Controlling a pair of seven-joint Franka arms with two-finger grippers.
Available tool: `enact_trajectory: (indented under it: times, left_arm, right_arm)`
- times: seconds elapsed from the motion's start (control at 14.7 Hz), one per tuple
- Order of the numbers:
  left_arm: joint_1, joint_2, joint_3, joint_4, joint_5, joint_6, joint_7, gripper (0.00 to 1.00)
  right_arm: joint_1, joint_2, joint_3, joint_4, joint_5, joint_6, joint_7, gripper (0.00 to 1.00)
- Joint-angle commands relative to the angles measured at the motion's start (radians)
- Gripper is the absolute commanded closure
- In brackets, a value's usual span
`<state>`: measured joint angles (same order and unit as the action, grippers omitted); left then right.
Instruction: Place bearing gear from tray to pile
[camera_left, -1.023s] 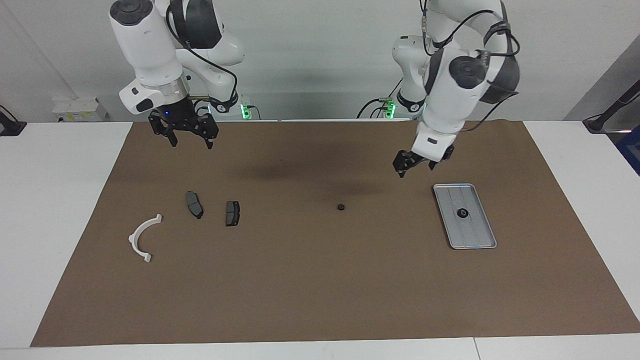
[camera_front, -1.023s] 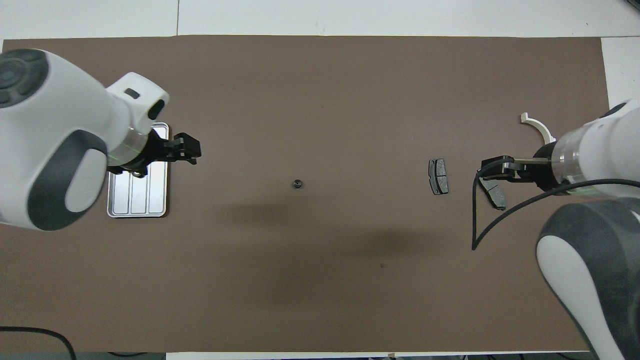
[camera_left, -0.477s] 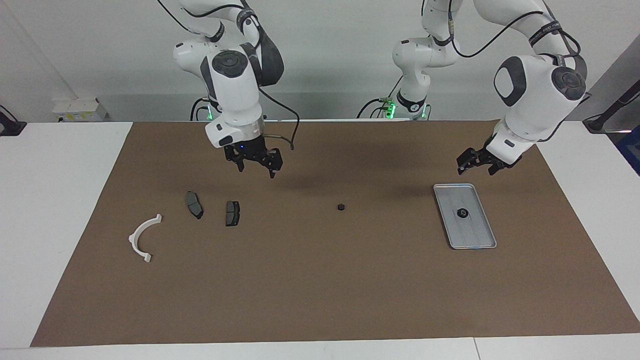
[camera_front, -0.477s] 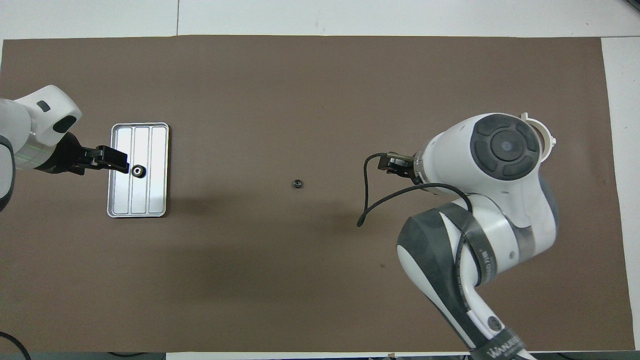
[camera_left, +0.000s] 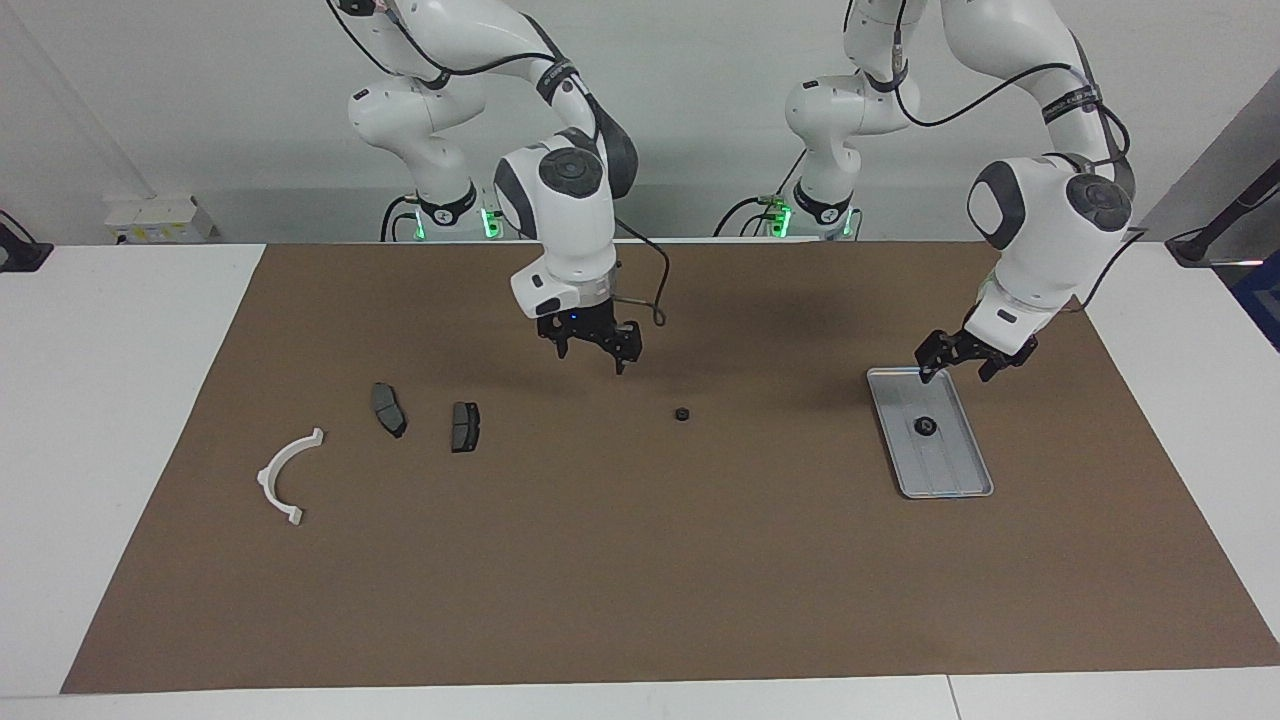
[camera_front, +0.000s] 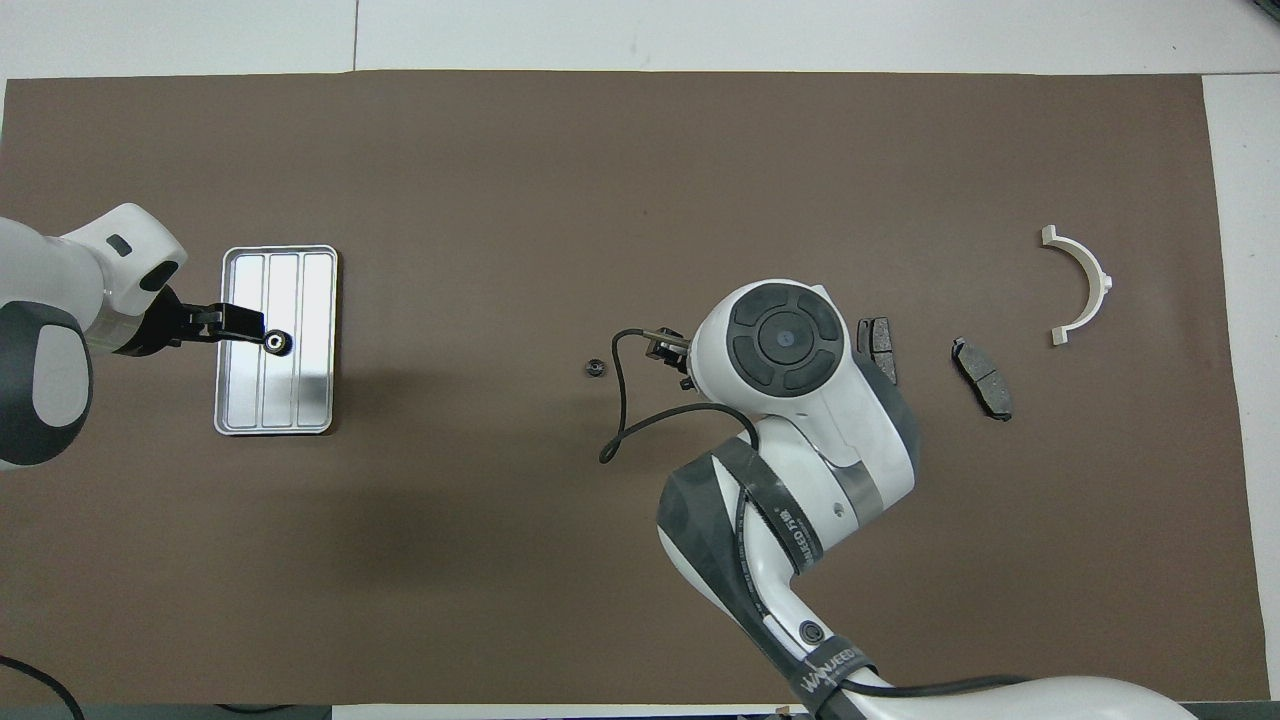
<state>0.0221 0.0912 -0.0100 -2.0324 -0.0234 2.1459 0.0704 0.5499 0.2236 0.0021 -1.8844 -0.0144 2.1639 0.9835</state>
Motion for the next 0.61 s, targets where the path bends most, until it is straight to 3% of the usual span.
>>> enact_trajectory:
  times: [0.0, 0.27, 0.55]
  left_arm:
    - [0.018, 0.056, -0.008, -0.012, 0.016, 0.087, 0.011, 0.00]
    - [0.016, 0.119, -0.010, -0.032, 0.016, 0.170, 0.005, 0.00]
    - [0.012, 0.157, -0.008, -0.074, 0.016, 0.261, 0.000, 0.00]
  right_arm:
    - [0.022, 0.057, -0.005, 0.080, -0.015, 0.002, 0.047, 0.00]
    - [0.067, 0.114, -0.005, 0.145, -0.015, -0.012, 0.052, 0.00]
    - [0.134, 0.270, -0.007, 0.318, -0.088, -0.071, 0.200, 0.00]
